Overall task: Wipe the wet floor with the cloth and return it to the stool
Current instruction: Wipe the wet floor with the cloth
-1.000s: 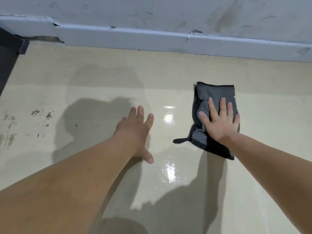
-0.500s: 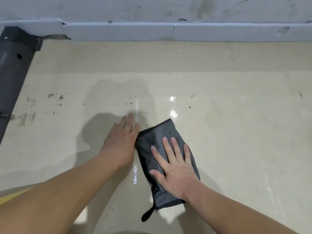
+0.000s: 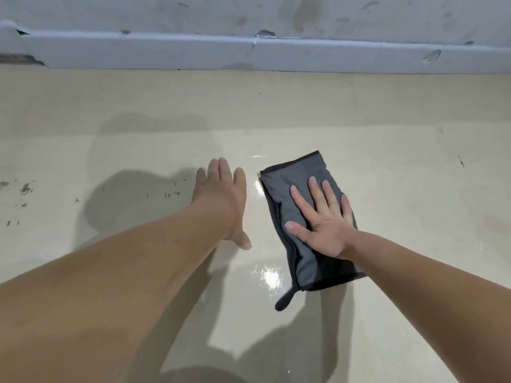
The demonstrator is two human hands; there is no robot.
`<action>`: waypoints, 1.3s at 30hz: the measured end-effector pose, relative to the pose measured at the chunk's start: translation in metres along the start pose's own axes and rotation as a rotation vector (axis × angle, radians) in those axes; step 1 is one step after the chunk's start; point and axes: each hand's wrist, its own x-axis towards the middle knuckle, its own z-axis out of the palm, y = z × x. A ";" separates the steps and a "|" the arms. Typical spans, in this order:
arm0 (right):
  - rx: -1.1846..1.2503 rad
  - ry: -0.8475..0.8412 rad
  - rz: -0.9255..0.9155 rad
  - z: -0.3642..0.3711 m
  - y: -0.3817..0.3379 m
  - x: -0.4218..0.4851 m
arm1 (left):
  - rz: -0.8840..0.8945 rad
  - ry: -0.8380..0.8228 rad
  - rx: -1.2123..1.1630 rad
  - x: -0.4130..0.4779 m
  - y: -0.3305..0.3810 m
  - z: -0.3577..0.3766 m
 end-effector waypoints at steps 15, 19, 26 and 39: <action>-0.057 -0.234 0.156 -0.045 0.004 0.028 | 0.064 -0.130 -0.008 0.032 0.016 -0.014; -0.029 -0.240 0.093 -0.045 0.008 0.028 | 0.041 -0.178 -0.014 0.032 0.018 -0.022; -0.205 -0.165 -0.183 -0.087 0.041 0.071 | -0.013 -0.164 0.032 0.023 0.019 -0.026; -0.430 -0.086 -0.528 -0.083 0.116 0.064 | -0.216 -0.201 -0.176 -0.059 0.121 -0.100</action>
